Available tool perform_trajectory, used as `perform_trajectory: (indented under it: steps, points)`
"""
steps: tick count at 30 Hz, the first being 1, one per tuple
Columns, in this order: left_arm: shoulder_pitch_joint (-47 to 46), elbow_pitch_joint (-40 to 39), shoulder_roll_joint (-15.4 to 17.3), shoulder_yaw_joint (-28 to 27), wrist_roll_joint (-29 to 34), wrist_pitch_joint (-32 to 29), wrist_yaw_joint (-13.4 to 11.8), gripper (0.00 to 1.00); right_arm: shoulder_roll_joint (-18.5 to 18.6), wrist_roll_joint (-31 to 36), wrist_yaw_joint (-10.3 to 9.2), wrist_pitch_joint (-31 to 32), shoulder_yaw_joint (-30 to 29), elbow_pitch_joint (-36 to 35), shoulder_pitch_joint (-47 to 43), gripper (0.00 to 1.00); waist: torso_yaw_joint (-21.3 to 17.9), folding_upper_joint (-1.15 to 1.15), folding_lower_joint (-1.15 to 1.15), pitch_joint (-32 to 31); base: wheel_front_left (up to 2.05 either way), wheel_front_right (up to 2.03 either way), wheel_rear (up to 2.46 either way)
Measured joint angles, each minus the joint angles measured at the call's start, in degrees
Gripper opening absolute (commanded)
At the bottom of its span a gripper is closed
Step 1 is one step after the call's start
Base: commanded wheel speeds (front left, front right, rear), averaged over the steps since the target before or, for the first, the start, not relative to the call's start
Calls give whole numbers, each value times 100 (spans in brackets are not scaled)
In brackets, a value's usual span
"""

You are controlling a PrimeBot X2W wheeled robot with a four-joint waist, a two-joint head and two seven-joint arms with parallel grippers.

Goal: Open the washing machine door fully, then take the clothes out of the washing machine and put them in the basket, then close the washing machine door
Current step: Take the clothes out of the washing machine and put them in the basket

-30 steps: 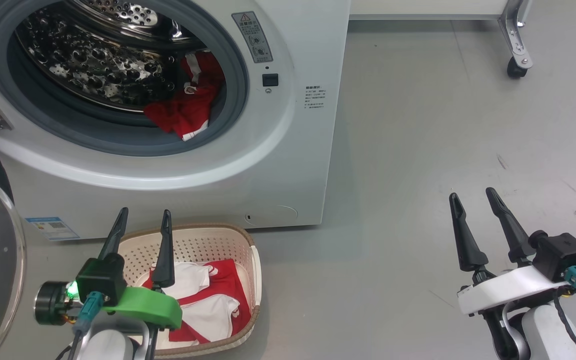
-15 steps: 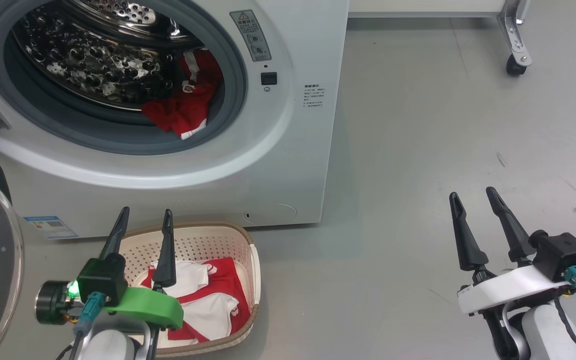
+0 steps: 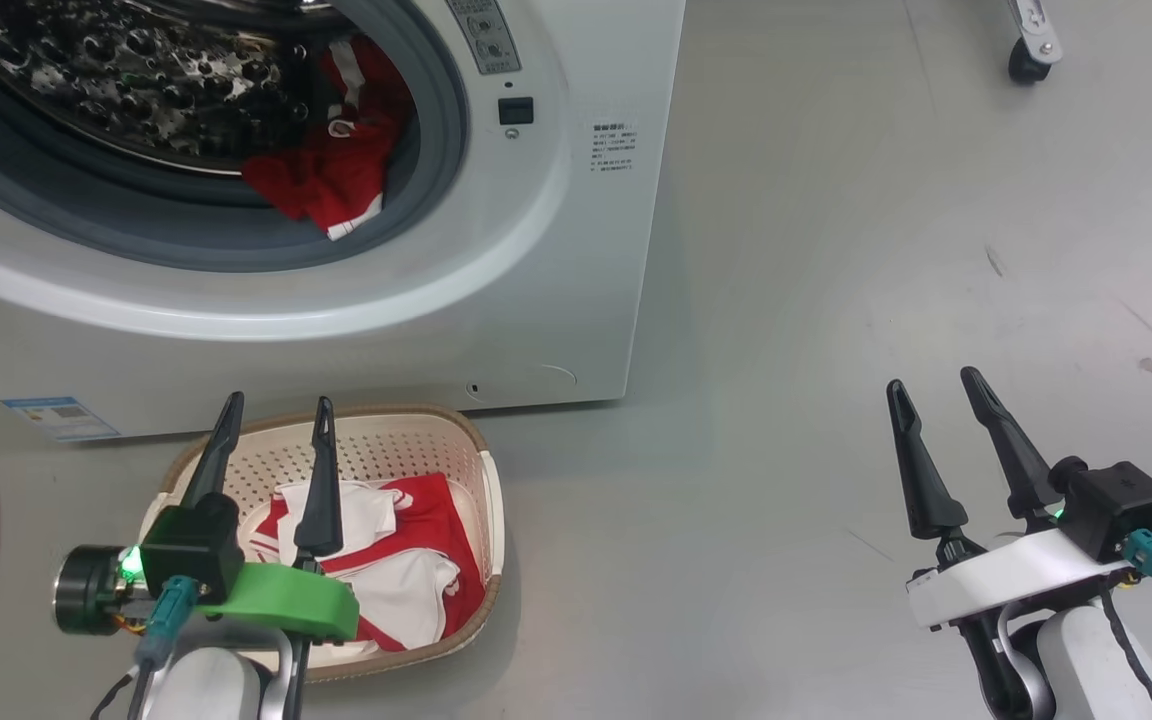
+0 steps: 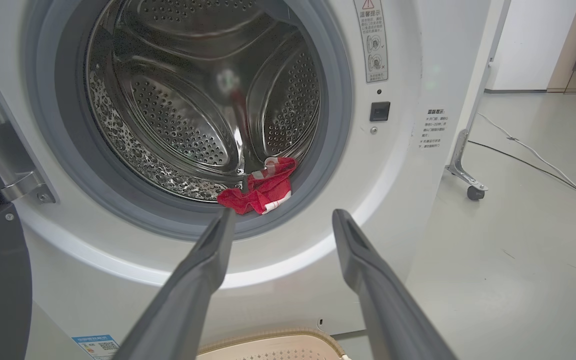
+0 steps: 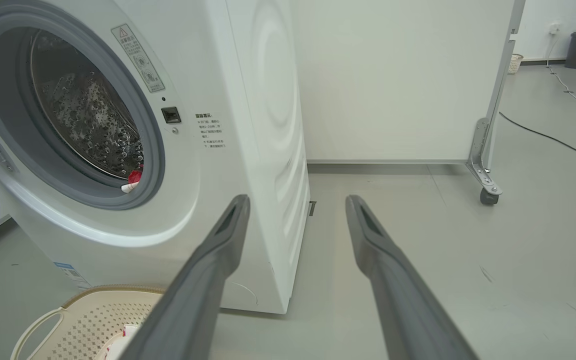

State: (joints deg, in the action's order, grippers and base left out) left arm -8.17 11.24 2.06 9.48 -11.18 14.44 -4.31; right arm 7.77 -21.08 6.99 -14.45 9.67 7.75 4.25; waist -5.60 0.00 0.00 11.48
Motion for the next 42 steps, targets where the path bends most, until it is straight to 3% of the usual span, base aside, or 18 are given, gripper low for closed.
perform_trajectory:
  steps: [10, 20, 42]
  points:
    - [-722, -110, 211, -213, 66, -38, -73, 100, 49, -52, 0, 0, 243, -162, 249, 100, -209, 0, 0, 647, 0, 0, 0]
    - [-1840, -33, 689, -571, 266, -764, -102, 100, 65, -113, 0, 0, 387, -220, 605, 100, -596, 0, 0, 1341, 0, 0, 0]
    - [-4479, 1046, 1402, -1319, -842, -3930, 105, 100, -165, -361, 0, 0, 725, -200, 1308, 100, -1457, 0, 0, 2424, 0, 0, 0]
